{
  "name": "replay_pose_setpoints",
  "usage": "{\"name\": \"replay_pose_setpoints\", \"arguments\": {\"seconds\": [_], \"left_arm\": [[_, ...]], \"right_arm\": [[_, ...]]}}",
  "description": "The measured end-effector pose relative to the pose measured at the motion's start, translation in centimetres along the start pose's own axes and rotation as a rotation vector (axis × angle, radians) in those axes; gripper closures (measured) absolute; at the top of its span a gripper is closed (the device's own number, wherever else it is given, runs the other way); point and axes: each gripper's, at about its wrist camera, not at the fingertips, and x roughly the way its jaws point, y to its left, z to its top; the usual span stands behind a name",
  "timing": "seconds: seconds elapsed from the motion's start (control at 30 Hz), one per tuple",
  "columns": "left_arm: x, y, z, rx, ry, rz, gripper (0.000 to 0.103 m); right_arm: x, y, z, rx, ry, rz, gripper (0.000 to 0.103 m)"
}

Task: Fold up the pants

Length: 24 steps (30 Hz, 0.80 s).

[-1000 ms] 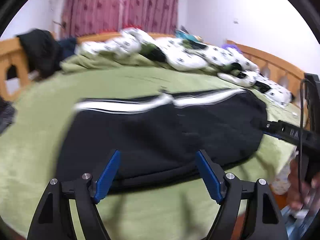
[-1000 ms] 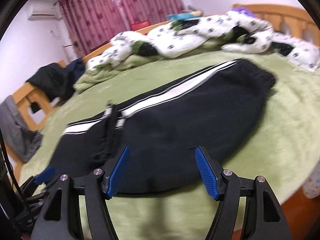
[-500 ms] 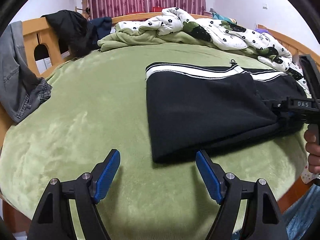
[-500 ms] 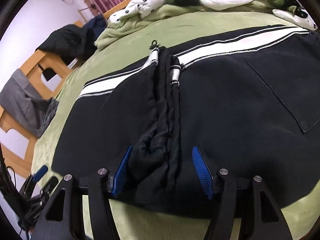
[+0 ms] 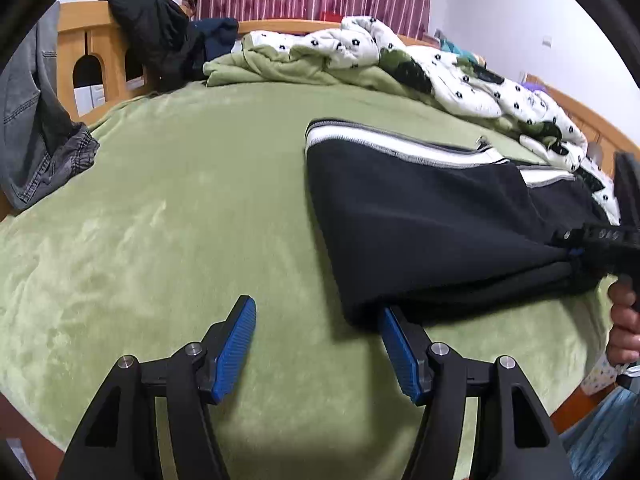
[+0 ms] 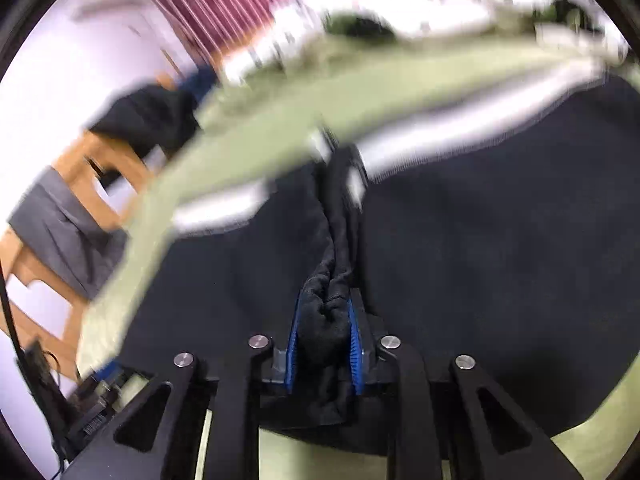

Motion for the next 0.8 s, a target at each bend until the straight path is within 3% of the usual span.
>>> {"name": "replay_pose_setpoints", "arguments": {"seconds": [0.23,0.3,0.4,0.47,0.5,0.53,0.57,0.63,0.7,0.8], "left_arm": [[-2.9,0.6,1.2,-0.007,-0.057,-0.076,0.041],[-2.2,0.2,2.8,-0.031,-0.068,-0.081,0.04],[-0.4,-1.1,4.8,-0.013,-0.053,-0.045,0.04],[1.0,-1.6,4.9,0.006,-0.012,-0.016,0.04],[2.4,-1.9,4.4,0.017,0.055,-0.009,0.04],[3.7,-2.1,3.6,0.027,0.125,-0.034,0.04],[4.2,-2.0,3.1,0.028,0.144,-0.057,0.04],[3.5,-1.5,2.3,0.001,0.089,-0.083,0.037],[3.3,-0.9,2.8,-0.017,0.101,-0.117,0.037],[3.0,0.0,4.7,-0.039,0.092,-0.128,0.037]], "right_arm": [[-5.2,1.1,-1.3,-0.069,-0.16,0.009,0.07],[-4.6,1.6,-1.3,-0.102,-0.139,0.01,0.07],[-1.7,1.6,-1.9,-0.177,-0.003,-0.105,0.074],[-2.1,1.7,-2.6,-0.192,-0.011,-0.105,0.074],[-2.3,1.8,-2.5,-0.196,0.0,-0.104,0.074],[-2.8,2.0,-2.4,-0.206,0.006,-0.097,0.074],[-3.2,2.2,-2.3,-0.214,0.002,-0.096,0.074],[-4.6,2.8,-1.7,-0.242,-0.036,-0.12,0.072],[-6.4,2.6,-0.8,-0.268,-0.095,-0.2,0.07],[-9.7,0.7,1.0,-0.246,-0.187,-0.295,0.054]]}}
